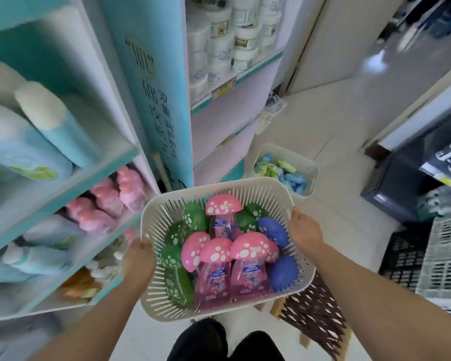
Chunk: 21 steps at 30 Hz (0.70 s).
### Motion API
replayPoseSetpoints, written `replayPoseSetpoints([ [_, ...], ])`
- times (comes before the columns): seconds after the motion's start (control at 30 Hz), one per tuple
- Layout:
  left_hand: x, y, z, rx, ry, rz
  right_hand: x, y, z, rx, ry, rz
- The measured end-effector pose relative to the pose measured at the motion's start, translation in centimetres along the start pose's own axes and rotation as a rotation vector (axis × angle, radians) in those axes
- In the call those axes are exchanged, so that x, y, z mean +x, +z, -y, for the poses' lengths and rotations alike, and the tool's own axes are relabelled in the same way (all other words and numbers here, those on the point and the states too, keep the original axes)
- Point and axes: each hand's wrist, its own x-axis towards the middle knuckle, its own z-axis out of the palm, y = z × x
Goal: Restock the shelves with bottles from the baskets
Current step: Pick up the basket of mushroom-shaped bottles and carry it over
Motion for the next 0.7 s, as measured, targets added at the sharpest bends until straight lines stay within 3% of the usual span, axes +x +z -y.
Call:
replayPoseSetpoints([
  [0.37, 4.6, 5.8, -6.6, -0.014, -0.116, -0.11, 12.5, -3.3, 5.5, -0.185, -0.137, 0.069],
  [0.7, 6.5, 9.5, -7.4, -0.051, -0.229, -0.122, 18.8, -2.9, 8.1, -0.288, -0.204, 0.114],
])
